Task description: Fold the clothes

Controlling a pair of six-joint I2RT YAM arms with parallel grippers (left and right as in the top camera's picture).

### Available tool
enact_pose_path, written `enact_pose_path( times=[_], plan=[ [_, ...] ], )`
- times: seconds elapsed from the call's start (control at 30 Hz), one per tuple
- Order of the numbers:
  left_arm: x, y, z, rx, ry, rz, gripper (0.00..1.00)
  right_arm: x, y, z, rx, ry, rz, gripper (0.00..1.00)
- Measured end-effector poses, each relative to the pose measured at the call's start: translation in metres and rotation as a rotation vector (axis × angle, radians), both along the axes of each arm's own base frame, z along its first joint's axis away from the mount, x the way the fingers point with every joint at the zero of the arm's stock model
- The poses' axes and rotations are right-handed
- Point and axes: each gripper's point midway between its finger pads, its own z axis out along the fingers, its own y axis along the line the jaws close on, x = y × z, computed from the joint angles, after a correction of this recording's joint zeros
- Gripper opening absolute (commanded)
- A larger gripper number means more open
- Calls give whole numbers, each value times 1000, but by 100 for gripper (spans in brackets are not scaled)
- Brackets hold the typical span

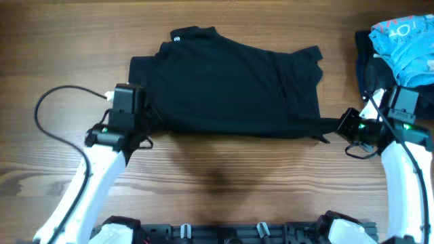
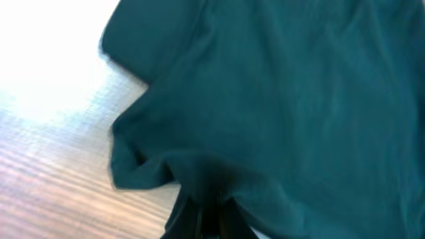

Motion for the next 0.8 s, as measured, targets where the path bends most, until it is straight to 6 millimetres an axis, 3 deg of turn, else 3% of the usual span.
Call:
enact_pose_path(
  times=[0.2,0.37,0.53,0.8],
  plan=[
    [34,-3,-30,15,-11,12,4,29,-8,-21,-1,-18,10,4],
    [54,-2,-22,6,-95,40,4,45,-13,-39,-1,-18,10,4],
    [58,4,-19,29,-115,67,4,59,-16,-53,10,-31,16,4],
    [70,14,-8,74,-186,117,4,84,-2,-58,9,-99,73,4]
  ],
)
